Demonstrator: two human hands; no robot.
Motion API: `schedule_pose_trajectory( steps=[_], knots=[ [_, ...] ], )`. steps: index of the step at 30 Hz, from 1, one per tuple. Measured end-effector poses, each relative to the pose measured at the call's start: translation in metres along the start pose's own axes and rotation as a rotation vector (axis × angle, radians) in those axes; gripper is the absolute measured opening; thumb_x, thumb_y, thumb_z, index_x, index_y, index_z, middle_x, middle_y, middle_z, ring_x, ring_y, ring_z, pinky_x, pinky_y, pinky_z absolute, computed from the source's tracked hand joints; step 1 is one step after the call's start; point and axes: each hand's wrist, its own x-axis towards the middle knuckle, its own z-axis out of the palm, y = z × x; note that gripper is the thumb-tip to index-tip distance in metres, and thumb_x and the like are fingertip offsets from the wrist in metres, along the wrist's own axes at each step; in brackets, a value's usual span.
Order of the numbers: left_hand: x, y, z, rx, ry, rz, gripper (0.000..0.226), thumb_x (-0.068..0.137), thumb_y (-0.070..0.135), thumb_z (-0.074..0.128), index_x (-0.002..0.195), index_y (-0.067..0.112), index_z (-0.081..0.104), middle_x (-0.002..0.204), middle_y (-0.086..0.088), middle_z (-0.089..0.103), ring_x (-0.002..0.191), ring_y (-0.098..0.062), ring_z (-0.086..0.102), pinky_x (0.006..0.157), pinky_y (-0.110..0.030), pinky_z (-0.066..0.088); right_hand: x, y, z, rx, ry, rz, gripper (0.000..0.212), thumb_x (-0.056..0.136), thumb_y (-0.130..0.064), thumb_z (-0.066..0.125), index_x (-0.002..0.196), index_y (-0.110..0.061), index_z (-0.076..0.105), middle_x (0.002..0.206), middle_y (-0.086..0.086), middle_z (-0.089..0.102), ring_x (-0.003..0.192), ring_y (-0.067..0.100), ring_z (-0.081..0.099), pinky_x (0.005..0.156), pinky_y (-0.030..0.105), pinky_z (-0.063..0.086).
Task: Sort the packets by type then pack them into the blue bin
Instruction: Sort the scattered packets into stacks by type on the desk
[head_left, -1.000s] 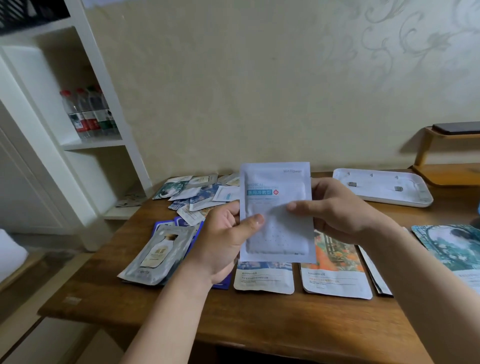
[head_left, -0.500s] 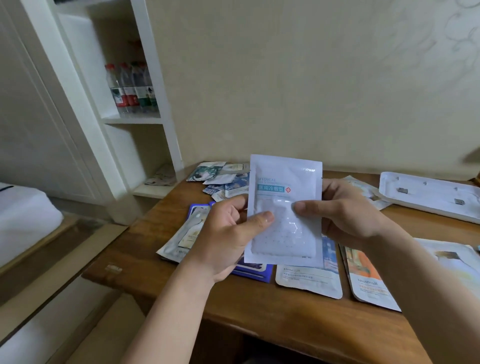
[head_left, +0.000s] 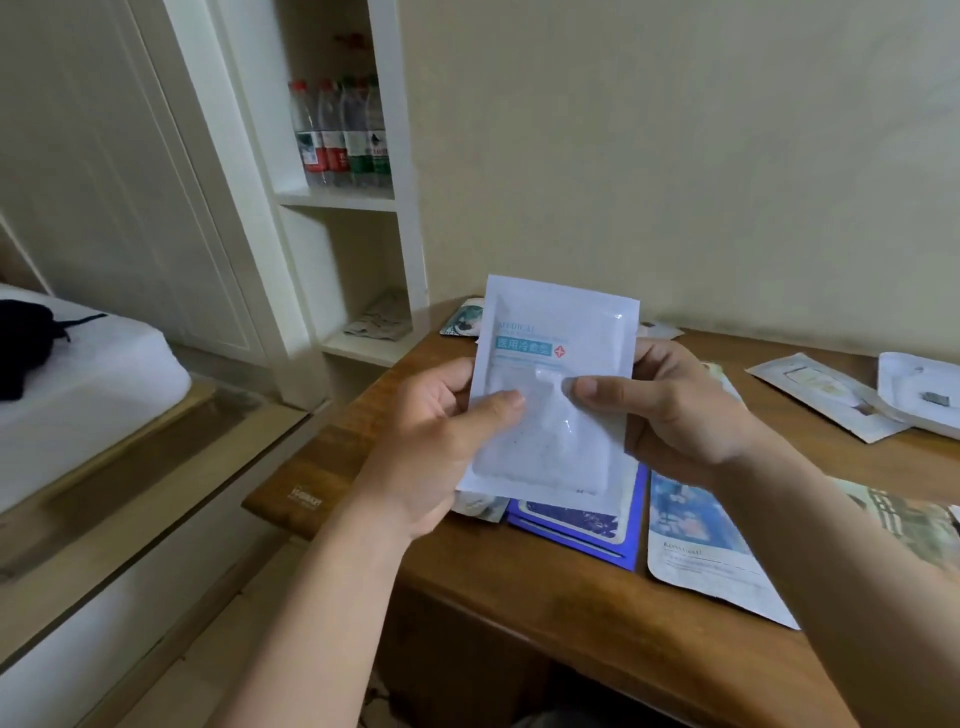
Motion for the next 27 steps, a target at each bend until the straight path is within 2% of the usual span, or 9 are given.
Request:
schedule_pose_trajectory(
  steps=[2,4,5,6,14,19,23,25,27],
  knots=[
    [0.009,0.0,-0.024,0.039,0.097,-0.017,0.023,0.092,0.006,0.064,0.113,0.008,0.07,0.106,-0.011,0.078,0.097,-0.026,0.076,0.069,-0.036,0.061,0.019,0.011,0.015,-0.008,0.017,0.026,0.034,0.079,-0.005,0.068,0.112,0.005,0.07,0.114,0.019,0.074,0.1,0.037,0.073,0.084,0.049,0.061],
    [0.021,0.0,-0.055,0.103,0.183,-0.051,0.02,0.097,0.003,0.061,0.113,0.011,0.072,0.108,-0.01,0.078,0.099,-0.026,0.075,0.073,-0.038,0.061,0.04,0.021,0.029,-0.057,0.065,0.059,0.018,0.086,-0.003,0.066,0.101,0.005,0.067,0.096,0.017,0.076,0.077,0.031,0.074,0.065,0.04,0.063],
    [0.027,0.0,-0.072,0.153,0.22,-0.069,0.021,0.098,0.004,0.061,0.112,0.014,0.072,0.108,-0.007,0.079,0.1,-0.026,0.075,0.074,-0.038,0.06,0.049,0.026,0.035,-0.088,0.092,0.089,0.006,0.091,0.001,0.064,0.096,0.003,0.065,0.087,0.017,0.074,0.068,0.029,0.072,0.06,0.037,0.062],
    [0.032,0.0,-0.088,0.206,0.253,-0.092,0.02,0.099,0.006,0.061,0.112,0.017,0.073,0.107,-0.005,0.079,0.1,-0.025,0.075,0.074,-0.037,0.06,0.059,0.031,0.041,-0.119,0.126,0.12,0.005,0.094,0.005,0.059,0.093,0.002,0.063,0.082,0.017,0.072,0.064,0.028,0.07,0.058,0.035,0.061],
    [0.072,-0.032,-0.175,0.52,0.333,-0.363,0.012,0.099,0.009,0.065,0.1,0.017,0.074,0.1,-0.005,0.079,0.089,-0.023,0.075,0.066,-0.031,0.056,0.091,0.062,0.041,-0.232,0.261,0.257,0.017,0.095,0.009,0.054,0.103,0.001,0.065,0.086,0.019,0.072,0.069,0.03,0.071,0.063,0.038,0.058],
    [0.095,-0.047,-0.189,0.767,0.294,-0.39,0.014,0.097,0.012,0.063,0.098,0.02,0.073,0.095,0.001,0.076,0.089,-0.021,0.072,0.069,-0.032,0.057,0.089,0.066,0.021,-0.292,0.299,0.258,0.016,0.095,0.01,0.052,0.104,0.004,0.064,0.085,0.023,0.071,0.067,0.03,0.068,0.058,0.037,0.059],
    [0.109,-0.057,-0.196,1.098,0.274,-0.4,0.016,0.087,0.026,0.059,0.097,0.023,0.071,0.095,0.001,0.074,0.087,-0.023,0.071,0.078,-0.044,0.061,0.084,0.068,0.009,-0.382,0.305,0.259,0.016,0.095,0.009,0.054,0.102,0.002,0.066,0.084,0.023,0.073,0.065,0.028,0.069,0.062,0.039,0.061],
    [0.109,-0.061,-0.191,1.355,0.266,-0.385,0.025,0.087,0.035,0.058,0.106,0.021,0.067,0.107,0.0,0.069,0.09,-0.024,0.067,0.076,-0.042,0.06,0.083,0.076,0.007,-0.626,0.297,0.202,0.016,0.094,0.006,0.056,0.098,-0.004,0.069,0.082,0.014,0.074,0.069,0.021,0.071,0.065,0.033,0.062],
    [0.106,-0.068,-0.183,1.569,0.242,-0.322,0.041,0.095,0.042,0.054,0.133,0.026,0.057,0.134,-0.002,0.056,0.114,-0.027,0.059,0.091,-0.044,0.055,0.082,0.084,0.011,-1.032,0.219,0.076,0.018,0.095,-0.005,0.057,0.103,-0.014,0.071,0.089,-0.004,0.073,0.084,0.006,0.069,0.07,0.015,0.053]
  ],
)
